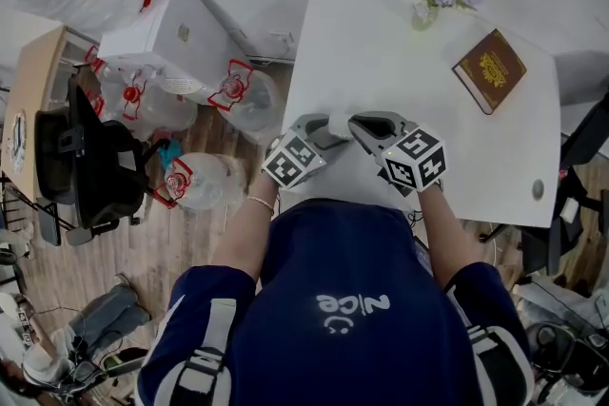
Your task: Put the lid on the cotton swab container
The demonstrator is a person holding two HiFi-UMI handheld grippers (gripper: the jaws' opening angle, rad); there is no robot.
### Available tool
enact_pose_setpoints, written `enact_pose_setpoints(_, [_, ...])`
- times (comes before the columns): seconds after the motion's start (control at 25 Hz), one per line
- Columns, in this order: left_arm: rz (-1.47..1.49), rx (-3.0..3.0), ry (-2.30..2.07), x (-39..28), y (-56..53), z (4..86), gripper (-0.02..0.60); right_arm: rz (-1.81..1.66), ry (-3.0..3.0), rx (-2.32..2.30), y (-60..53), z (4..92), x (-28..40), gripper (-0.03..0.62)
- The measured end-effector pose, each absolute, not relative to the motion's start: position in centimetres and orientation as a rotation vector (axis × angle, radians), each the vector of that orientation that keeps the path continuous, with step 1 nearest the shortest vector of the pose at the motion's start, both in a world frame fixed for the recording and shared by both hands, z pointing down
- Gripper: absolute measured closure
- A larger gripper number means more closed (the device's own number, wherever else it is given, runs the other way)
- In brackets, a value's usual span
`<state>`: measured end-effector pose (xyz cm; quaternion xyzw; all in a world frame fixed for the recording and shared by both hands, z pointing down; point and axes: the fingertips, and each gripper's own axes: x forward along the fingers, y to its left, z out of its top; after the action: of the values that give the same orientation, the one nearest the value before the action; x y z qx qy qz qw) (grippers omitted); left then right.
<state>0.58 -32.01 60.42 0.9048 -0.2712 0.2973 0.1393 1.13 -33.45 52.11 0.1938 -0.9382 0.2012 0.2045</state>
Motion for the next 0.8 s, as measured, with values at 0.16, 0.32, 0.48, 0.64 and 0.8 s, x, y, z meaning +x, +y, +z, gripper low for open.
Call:
enact_pose_setpoints(0.16, [0.859, 2.613, -0.778, 0.5, -31.9, 60.4, 0.318, 0.505, -2.594, 0.595, -32.4, 52.5, 0.6, 0.537])
enact_pose_setpoints(0.32, [0.861, 2.612, -0.781, 0.4, -31.7, 60.4, 0.318, 0.484, -2.579, 0.671, -31.9, 52.8, 0.5, 0.537])
enact_pose_setpoints(0.48, [0.860, 2.616, -0.782, 0.5, -31.7, 60.4, 0.318, 0.409, -2.547, 0.730, -31.7, 53.0, 0.5, 0.537])
enact_pose_setpoints(0.64, [0.864, 2.613, -0.780, 0.4, -31.7, 60.4, 0.318, 0.281, -2.506, 0.755, -31.5, 53.0, 0.2, 0.537])
enact_pose_setpoints(0.8, [0.861, 2.611, -0.776, 0.6, -31.6, 60.5, 0.318, 0.239, -2.478, 0.798, -31.2, 53.1, 0.3, 0.537])
